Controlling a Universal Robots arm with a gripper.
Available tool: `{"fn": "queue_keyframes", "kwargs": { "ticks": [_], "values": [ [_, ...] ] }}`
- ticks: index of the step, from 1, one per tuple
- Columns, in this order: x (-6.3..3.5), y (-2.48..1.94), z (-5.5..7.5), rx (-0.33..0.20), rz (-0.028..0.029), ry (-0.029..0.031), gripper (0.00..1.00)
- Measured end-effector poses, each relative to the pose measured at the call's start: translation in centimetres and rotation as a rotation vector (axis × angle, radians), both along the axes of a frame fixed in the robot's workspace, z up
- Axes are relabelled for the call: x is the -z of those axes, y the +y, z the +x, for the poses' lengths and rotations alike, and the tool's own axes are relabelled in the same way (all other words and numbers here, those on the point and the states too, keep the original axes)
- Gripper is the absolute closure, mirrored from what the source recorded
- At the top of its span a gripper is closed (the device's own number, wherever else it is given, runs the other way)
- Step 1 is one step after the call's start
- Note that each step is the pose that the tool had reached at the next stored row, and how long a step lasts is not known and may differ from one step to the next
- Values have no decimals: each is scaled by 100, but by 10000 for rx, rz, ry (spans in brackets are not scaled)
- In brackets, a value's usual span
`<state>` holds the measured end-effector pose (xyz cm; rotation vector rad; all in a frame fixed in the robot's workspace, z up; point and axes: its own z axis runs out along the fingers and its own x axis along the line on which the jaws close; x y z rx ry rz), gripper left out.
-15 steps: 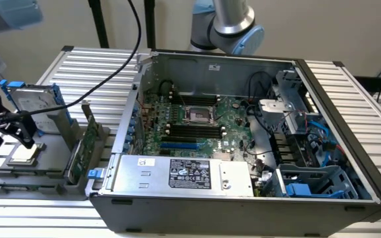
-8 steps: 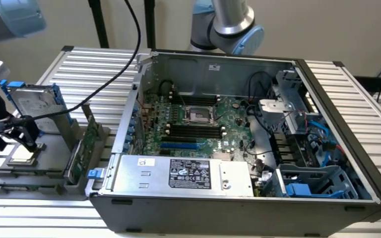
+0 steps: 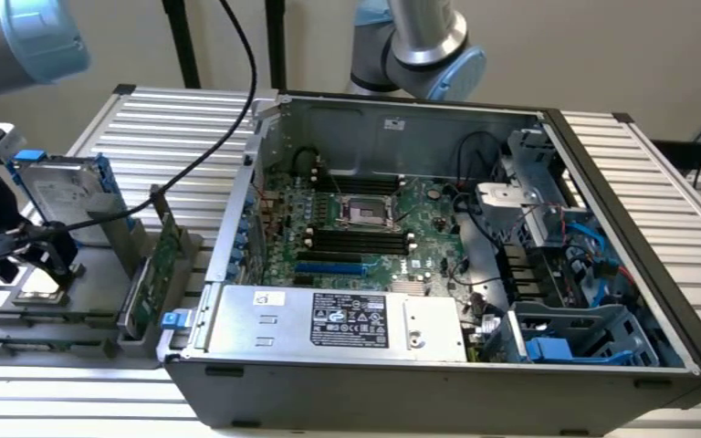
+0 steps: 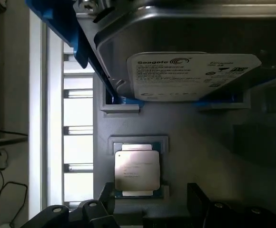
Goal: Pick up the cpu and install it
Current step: 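Pick up the cpu and move it towards the insertion slot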
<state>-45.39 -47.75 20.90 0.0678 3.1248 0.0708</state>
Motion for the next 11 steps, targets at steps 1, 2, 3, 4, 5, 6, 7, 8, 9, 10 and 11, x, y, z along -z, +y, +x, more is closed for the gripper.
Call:
{"fn": "queue_keyframes", "kwargs": {
  "ticks": [1, 2, 3, 4, 5, 6, 7, 8, 9, 10, 11],
  "values": [
    [18, 10, -7, 46, 0, -1, 29],
    [37, 20, -15, 85, 0, -2, 29],
    [54, 29, -24, 118, -1, 0, 29],
    [72, 33, -32, 137, -1, 0, 29],
    [90, 38, -44, 153, -1, 0, 29],
    [105, 42, -50, 160, 0, -2, 29],
    [114, 48, -51, 160, 0, -2, 29],
    [119, 53, -52, 161, -1, 0, 29],
    [124, 60, -52, 161, -1, -1, 29],
    [127, 65, -52, 160, -1, -1, 29],
    [130, 71, -52, 160, -1, -1, 29]
  ]
}}
